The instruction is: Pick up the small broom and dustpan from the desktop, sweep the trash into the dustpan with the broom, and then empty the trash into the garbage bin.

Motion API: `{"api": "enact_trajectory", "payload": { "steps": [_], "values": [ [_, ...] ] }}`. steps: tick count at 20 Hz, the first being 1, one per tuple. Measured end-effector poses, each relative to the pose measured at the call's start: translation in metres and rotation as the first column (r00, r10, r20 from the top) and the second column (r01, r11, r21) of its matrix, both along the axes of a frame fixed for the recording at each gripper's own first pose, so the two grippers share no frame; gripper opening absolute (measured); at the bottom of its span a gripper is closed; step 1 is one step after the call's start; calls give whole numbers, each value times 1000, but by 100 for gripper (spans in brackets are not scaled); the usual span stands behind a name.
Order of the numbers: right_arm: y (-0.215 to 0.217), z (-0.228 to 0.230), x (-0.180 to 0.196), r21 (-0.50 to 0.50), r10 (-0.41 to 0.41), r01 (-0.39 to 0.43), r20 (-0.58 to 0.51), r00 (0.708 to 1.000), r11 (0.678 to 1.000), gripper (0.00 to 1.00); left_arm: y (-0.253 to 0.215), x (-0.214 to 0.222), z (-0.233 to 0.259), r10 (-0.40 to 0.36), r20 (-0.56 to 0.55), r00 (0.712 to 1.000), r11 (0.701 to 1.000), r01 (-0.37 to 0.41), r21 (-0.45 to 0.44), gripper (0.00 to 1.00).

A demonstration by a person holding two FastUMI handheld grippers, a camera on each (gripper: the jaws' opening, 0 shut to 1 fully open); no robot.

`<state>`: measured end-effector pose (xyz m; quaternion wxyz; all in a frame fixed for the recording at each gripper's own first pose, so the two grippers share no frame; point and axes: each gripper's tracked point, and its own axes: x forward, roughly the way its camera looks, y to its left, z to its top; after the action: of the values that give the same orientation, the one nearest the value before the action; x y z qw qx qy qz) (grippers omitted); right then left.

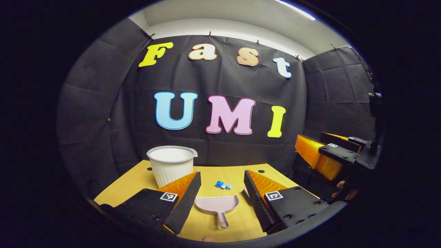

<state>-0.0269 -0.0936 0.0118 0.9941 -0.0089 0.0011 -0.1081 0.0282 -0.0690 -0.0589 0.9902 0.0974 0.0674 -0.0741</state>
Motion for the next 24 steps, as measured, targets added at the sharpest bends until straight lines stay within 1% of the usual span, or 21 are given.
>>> {"api": "enact_trajectory", "payload": {
  "steps": [1, 2, 4, 5, 7, 11, 12, 13, 14, 15, 16, 17, 18, 19, 20, 22, 23, 24],
  "values": [
    [0, 1, 1, 1, 2, -2, -5, 1000, 1000, 99, 1, -1, -1, 2, -4, 1000, 1000, -2, -7, 75],
    [3, 6, 2, 0, 8, -8, 3, 1000, 1000, 96, 2, -1, -2, 4, -9, 1000, 1000, -4, -11, 75],
    [3, 20, 4, -20, 12, -11, 30, 999, 1000, 96, 5, -1, -3, 11, -16, 1000, 1000, -11, -26, 75],
    [4, 25, 8, -28, 17, -16, 39, 999, 999, 99, 6, 0, -4, 13, -20, 1000, 999, -14, -34, 75],
    [4, 35, 18, -28, 26, -25, 45, 999, 999, 99, 7, 6, -9, 21, -38, 999, 998, -23, -51, 75],
    [-7, 51, 45, -42, 39, -38, 41, 998, 998, 99, 3, 29, -15, 35, -78, 996, 994, -43, -96, 75],
    [-9, 54, 54, -51, 49, -47, 44, 998, 998, 99, 1, 39, -23, 37, -99, 994, 993, -48, -104, 75],
    [-11, 56, 64, -60, 62, -59, 46, 997, 996, 96, 2, 51, -39, 46, -144, 989, 992, -61, -106, 75],
    [-15, 58, 74, -65, 74, -70, 51, 996, 995, 99, 3, 62, -55, 61, -191, 980, 991, -83, -109, 75],
    [-21, 57, 85, -68, 80, -76, 57, 995, 995, 99, 3, 71, -74, 64, -240, 969, 988, -94, -119, 75],
    [-28, 54, 95, -68, 84, -80, 58, 995, 995, 100, 2, 78, -91, 74, -291, 954, 986, -114, -121, 75],
    [-32, 50, 105, -80, 92, -87, 60, 994, 993, 96, 4, 83, -113, 92, -360, 928, 984, -139, -108, 75],
    [-37, 44, 113, -104, 98, -92, 57, 994, 990, 99, 5, 79, -133, 114, -459, 881, 983, -168, -79, 75],
    [-43, 32, 120, -117, 108, -102, 43, 993, 988, 99, 9, 84, -153, 137, -516, 846, 980, -191, -52, 77],
    [-47, 22, 124, -110, 122, -118, 28, 992, 987, 96, 10, 86, -173, 164, -568, 807, 976, -216, -24, 77],
    [-56, 1, 130, -77, 142, -141, 8, 990, 987, 96, 11, 95, -202, 192, -632, 751, 971, -238, 12, 77],
    [-63, -9, 134, -65, 149, -149, -5, 989, 987, 96, 12, 98, -216, 206, -668, 715, 968, -247, 35, 78],
    [-66, -21, 138, -75, 165, -167, -27, 986, 983, 96, 13, 96, -229, 221, -706, 672, 964, -258, 56, 77]
  ]
}}
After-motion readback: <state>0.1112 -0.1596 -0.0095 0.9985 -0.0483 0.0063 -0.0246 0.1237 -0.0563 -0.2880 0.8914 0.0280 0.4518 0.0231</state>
